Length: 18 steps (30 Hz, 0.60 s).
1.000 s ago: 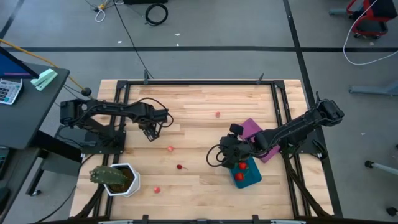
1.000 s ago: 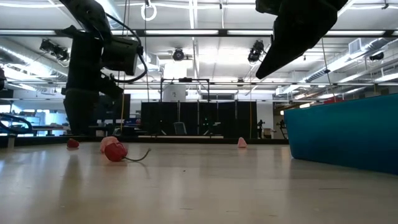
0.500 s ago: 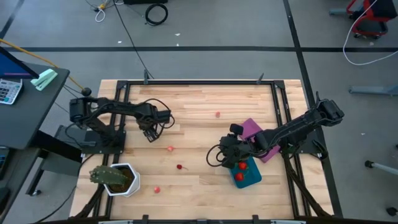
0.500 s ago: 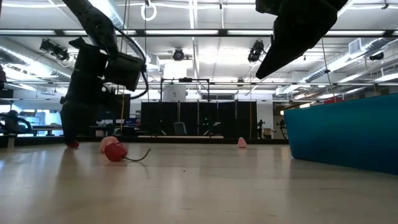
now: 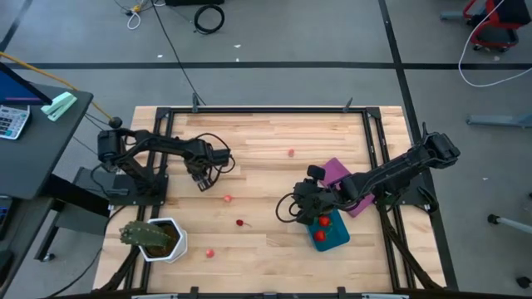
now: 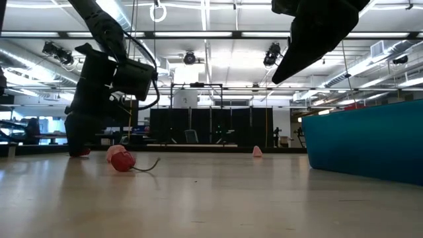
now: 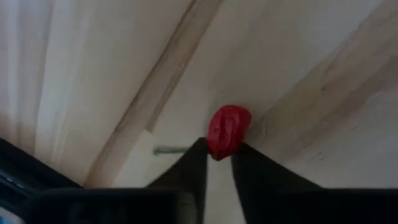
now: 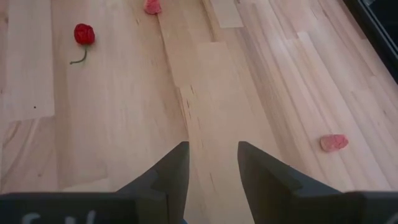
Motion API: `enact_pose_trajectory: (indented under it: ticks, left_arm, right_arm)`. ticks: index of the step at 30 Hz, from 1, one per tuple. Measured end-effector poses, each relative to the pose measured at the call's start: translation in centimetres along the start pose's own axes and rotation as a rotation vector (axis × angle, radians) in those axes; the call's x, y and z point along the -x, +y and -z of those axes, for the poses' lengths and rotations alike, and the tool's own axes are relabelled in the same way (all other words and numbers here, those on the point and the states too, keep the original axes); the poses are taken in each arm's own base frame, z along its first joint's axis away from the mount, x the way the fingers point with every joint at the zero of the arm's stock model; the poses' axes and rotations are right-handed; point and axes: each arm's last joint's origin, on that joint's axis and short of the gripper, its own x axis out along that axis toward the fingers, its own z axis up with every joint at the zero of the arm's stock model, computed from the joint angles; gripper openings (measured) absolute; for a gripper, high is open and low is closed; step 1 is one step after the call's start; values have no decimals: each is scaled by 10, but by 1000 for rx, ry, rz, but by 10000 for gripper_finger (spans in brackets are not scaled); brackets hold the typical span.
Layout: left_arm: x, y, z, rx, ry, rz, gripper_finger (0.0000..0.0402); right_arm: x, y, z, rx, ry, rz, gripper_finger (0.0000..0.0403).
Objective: Pick and placing Produce into tupperware
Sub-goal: Put the red cherry into the blue bin
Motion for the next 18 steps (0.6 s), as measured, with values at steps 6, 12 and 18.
enact_pose_trajectory:
  ticks: [6,12,18]
  left_arm:
    - [1,-7,2,-18,-21,-33,16]
    - [8,-27,3,-78,-94,-17,8]
    - [46,-59,-11,-152,-272,71,6]
  right_arm:
    - [0,0,0,2,-5,12,145]
    - [6,-6,-3,35,-53,97,145]
    - [42,-27,-9,-64,-127,101,145]
